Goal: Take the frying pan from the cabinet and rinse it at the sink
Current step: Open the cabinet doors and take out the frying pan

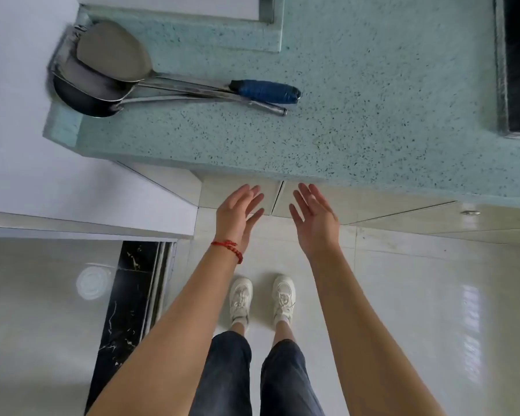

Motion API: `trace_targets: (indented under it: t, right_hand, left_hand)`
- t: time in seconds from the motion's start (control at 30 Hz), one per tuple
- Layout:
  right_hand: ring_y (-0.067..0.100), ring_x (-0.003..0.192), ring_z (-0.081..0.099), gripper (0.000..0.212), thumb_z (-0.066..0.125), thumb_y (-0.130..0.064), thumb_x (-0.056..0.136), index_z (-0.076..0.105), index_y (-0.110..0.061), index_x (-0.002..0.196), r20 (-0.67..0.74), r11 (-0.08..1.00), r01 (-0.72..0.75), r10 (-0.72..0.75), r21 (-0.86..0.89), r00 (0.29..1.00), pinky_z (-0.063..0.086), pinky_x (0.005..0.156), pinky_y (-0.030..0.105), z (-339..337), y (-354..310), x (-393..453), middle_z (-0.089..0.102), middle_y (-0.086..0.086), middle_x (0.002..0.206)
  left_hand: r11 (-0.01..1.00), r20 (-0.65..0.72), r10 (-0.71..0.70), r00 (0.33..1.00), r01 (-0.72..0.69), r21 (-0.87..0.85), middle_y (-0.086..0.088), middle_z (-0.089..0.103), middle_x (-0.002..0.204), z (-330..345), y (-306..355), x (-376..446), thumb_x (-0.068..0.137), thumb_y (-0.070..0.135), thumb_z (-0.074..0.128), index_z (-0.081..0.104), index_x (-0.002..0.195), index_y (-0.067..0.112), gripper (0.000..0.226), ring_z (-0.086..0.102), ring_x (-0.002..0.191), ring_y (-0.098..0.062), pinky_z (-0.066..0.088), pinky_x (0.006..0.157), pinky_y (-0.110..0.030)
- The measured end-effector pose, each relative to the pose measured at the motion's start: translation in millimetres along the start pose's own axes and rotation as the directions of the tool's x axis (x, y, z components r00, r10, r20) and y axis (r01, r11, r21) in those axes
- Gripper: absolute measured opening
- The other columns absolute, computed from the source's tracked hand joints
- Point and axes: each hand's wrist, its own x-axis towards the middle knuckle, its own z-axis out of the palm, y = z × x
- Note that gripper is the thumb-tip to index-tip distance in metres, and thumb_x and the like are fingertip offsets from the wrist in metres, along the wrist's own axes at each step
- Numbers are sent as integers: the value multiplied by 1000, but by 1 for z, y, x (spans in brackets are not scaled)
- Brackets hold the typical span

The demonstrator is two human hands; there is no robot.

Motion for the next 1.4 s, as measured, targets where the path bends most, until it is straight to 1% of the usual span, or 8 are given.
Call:
trace_targets:
  t: [0.13, 0.23, 0.33, 0.6, 0.7, 0.83, 1.0, 1.4]
  right_hand:
    - [19, 100, 59, 29, 33, 5, 94, 47, -12, 113, 24, 977, -25, 20, 210, 999, 46, 91, 34, 6, -4, 14, 59, 4, 104]
    - [18, 92, 60, 29, 32, 8, 93, 51, -13, 88, 23, 964, -46, 41, 261, 999, 48, 85, 30, 7, -5, 19, 61, 5, 97]
    - [19, 89, 61, 29, 30, 8, 93, 50, -11, 86, 42, 960, -55, 46, 275, 998, 49, 84, 29, 6, -4, 20, 60, 8, 95]
    - [18, 75, 61, 17, 48, 6, 89, 53, -9, 82, -110, 986, -19, 37, 164, 993, 54, 73, 26, -13, 7, -7, 57, 6, 79]
    - [18, 71, 57, 14, 55, 3, 86, 54, -8, 78, -230, 997, 6, 12, 79, 973, 52, 68, 24, -22, 12, -24, 56, 7, 76]
    - [14, 68, 57, 19, 65, -12, 84, 54, -9, 69, -372, 980, 17, -91, -199, 924, 48, 65, 21, -39, 22, -45, 57, 5, 69]
    - [13, 54, 46, 25, 70, -23, 79, 53, -6, 75, -418, 880, 9, -235, -475, 877, 45, 58, 23, -63, 33, -61, 52, 5, 60]
    - [20, 57, 47, 20, 65, -12, 76, 55, 4, 71, -380, 825, 69, -330, -560, 864, 45, 59, 27, -106, 38, -96, 52, 17, 69]
  left_hand:
    - [982, 100, -35, 994, 53, -181, -3, 62, 104, 7, 3, 14, 88, 0, 45, 56, 108, 11, 25, 59, 103, -19, 46, 94, -37]
    - [953, 162, -31, 986, 79, -294, 0, 63, 94, 10, 8, 20, 87, -3, 42, 60, 92, 16, 27, 58, 99, -15, 46, 92, -36]
    - [947, 191, -29, 981, 88, -308, 0, 60, 100, 10, 8, 25, 85, -9, 37, 58, 93, 15, 34, 56, 101, -14, 45, 92, -34]
    - [940, 16, -121, 993, 120, -320, -5, 59, 82, 3, 1, 10, 86, -4, 48, 55, 80, 10, 16, 63, 77, -15, 55, 69, -21]
    - [963, -77, -126, 989, 103, -248, -5, 58, 75, -12, -9, -5, 84, 0, 55, 57, 76, 9, 12, 61, 68, -11, 54, 60, -16]
    - [998, -203, -64, 977, 64, -8, -3, 56, 70, -40, -25, -23, 80, 13, 64, 60, 73, 11, 8, 55, 65, -11, 50, 54, -17]
    - [953, -264, 90, 960, -7, 302, -6, 53, 59, -63, -31, -37, 76, 19, 69, 56, 61, 9, 22, 48, 55, -15, 44, 52, -22]
    - [869, -245, 221, 944, -76, 489, -5, 49, 57, -125, -31, -74, 75, 11, 69, 52, 56, 12, 26, 42, 50, -15, 40, 49, -22]
